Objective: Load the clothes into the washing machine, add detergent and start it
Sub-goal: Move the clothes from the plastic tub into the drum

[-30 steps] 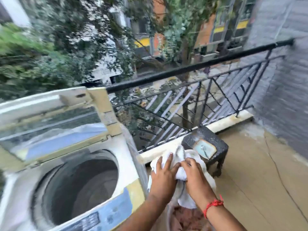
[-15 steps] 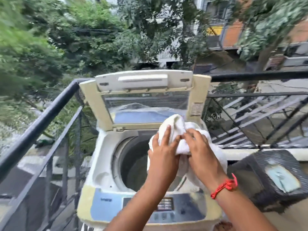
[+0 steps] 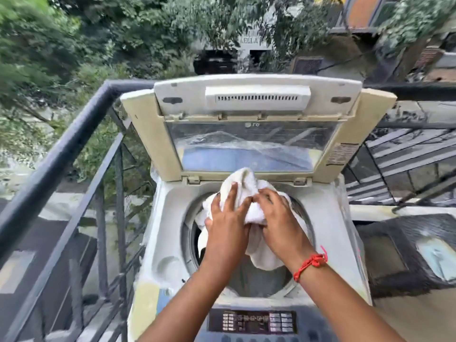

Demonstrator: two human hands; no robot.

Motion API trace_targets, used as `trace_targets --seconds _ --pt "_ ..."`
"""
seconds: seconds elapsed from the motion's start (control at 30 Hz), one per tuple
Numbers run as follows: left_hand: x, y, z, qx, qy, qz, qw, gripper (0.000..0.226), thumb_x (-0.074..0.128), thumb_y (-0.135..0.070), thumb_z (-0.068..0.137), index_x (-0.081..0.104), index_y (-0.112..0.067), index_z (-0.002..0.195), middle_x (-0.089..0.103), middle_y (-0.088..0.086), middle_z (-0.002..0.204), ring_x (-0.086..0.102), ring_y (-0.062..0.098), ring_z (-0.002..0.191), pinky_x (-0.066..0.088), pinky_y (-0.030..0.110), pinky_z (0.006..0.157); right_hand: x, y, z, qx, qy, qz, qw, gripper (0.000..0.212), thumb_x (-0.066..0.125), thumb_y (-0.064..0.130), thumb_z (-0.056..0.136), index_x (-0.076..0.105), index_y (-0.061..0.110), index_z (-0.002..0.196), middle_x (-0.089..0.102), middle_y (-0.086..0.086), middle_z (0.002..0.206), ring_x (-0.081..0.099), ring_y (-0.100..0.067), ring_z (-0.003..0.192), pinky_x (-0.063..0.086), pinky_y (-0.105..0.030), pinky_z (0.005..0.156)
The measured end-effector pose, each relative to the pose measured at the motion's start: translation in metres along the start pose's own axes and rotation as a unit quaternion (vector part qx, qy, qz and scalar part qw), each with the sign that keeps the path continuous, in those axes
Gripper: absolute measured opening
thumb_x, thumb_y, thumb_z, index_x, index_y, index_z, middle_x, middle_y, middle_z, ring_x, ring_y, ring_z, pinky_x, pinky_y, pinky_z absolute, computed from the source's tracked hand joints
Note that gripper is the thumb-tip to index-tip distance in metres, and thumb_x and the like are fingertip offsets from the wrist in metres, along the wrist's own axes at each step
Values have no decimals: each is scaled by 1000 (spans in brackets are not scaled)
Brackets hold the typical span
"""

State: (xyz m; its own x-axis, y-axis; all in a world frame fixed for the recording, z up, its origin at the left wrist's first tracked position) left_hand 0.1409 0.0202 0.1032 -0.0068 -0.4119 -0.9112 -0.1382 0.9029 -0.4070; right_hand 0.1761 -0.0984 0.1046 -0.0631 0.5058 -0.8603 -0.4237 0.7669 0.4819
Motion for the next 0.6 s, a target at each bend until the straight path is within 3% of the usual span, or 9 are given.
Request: trace_targets --seconds 0.1,0.23,0.4,0.5,0.6 --pt "25 11 8 -31 29 -1 999 62 56 -18 89 33 -44 141 5 -10 161 12 31 143 42 57 96 26 -18 6 0 44 10 999 66 53 -15 69 53 16 128 49 -7 133 50 -28 117 41 -32 103" --pt "57 27 14 -55 61 0 997 61 56 -20 89 33 -43 141 3 -10 161 11 31 142 43 55 96 55 -37 5 5 84 24 996 62 53 -13 74 52 17 129 48 -5 134 45 -23 122 34 -25 105" --pt "97 44 19 -75 100 10 992 61 56 -24 91 32 -42 143 -1 -9 162 4 32 146 41 56 97 92 -62 1 16 143 39 989 57 58 -9 78 52 16 130 45 -8 138 43 -26 126 41 -33 106" --pt "122 54 18 -85 147 26 985 62 54 -33 94 23 -43 147 -12 -9 161 -10 31 148 25 68 107 108 -72 -6 19 183 40 982 55 65 0 80 50 16 131 42 -6 141 40 -26 129 43 -35 104" --pt "134 56 18 -88 177 43 979 64 51 -37 96 16 -42 149 -19 -6 160 -19 30 146 14 74 107 119 -78 -14 1 219 5 976 61 74 14 81 45 17 135 35 -5 148 31 -25 138 36 -32 112"
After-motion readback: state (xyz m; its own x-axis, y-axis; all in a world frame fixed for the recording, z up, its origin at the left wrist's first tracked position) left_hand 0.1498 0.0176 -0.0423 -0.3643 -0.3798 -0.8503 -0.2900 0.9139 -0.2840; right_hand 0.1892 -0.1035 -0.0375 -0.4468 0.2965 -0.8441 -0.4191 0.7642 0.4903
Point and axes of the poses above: each hand's wrist, its own z-axis towards the middle knuckle, its own x-axis out of the palm, y = z × x, the point moved 3 cm from there along z, towards the middle knuckle
